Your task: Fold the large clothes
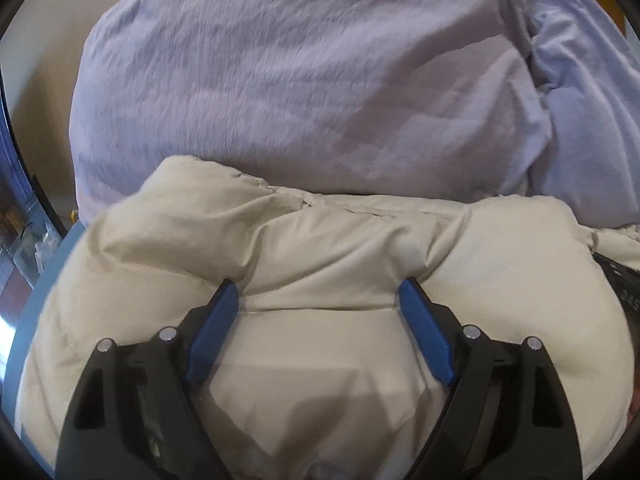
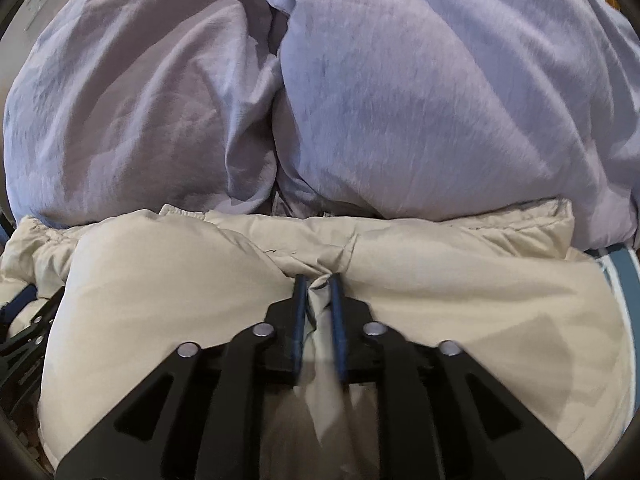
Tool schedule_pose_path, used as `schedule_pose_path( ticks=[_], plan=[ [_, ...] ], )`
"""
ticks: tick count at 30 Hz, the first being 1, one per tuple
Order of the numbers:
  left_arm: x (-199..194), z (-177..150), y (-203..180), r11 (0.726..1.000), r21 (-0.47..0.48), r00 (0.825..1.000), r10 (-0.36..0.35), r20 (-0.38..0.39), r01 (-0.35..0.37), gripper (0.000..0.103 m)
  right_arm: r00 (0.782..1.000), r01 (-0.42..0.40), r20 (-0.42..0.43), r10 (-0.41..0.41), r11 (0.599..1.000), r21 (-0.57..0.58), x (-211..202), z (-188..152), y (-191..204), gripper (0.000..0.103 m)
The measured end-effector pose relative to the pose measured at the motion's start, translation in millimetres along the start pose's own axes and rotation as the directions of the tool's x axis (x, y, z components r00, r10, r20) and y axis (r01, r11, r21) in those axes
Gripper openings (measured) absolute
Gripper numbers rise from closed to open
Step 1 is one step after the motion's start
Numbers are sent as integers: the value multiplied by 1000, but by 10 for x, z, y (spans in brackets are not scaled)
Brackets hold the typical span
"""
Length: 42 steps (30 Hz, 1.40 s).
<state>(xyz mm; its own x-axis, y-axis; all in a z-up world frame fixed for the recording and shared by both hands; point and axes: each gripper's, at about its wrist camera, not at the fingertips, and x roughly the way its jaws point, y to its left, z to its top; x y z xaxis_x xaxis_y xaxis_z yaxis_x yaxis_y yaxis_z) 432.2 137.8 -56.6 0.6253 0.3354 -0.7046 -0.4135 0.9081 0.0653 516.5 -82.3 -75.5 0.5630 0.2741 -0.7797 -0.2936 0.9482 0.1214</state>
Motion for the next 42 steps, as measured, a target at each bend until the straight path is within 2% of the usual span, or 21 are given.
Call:
schedule_pose_path(
  ticks=[4, 8, 11, 15, 20, 30, 37, 39, 42],
  plan=[
    [139, 17, -35, 999, 10, 999, 32, -9, -32, 86, 1000, -24, -5, 25, 999, 31, 23, 29, -68, 30],
    [238, 27, -22, 1000, -3, 999, 21, -30, -21, 87, 998, -45, 43, 44, 998, 32, -223, -6, -160, 52],
    [280, 33, 20, 1000, -18, 999, 2, -39, -3, 87, 996, -21, 83, 21, 1000, -3, -401, -68, -216, 53],
    [326, 33, 82, 1000, -29, 999, -11, -42, 10, 87, 994, 39, 99, -39, 999, 8, -474, -133, -377, 54],
    [402, 59, 136, 999, -36, 999, -19, -45, 17, 87, 990, 125, 71, -126, 992, 13, -266, -164, -504, 54],
    [383, -13, 158, 999, -45, 999, -12, -34, 11, 88, 965, 256, 70, -251, 963, -81, 196, -230, -248, 58],
    [432, -45, 133, 999, -39, 1000, -4, -29, 3, 88, 967, 251, 55, -247, 965, -73, 369, -205, -227, 58],
    [415, -51, 119, 999, -35, 1000, 5, -26, -6, 88, 972, 231, 56, -229, 971, -52, 129, -241, -317, 58],
    [307, -55, 114, 1000, -30, 1000, 8, -20, -9, 88, 989, 123, 83, -124, 992, 18, -213, -205, -336, 58]
  ],
)
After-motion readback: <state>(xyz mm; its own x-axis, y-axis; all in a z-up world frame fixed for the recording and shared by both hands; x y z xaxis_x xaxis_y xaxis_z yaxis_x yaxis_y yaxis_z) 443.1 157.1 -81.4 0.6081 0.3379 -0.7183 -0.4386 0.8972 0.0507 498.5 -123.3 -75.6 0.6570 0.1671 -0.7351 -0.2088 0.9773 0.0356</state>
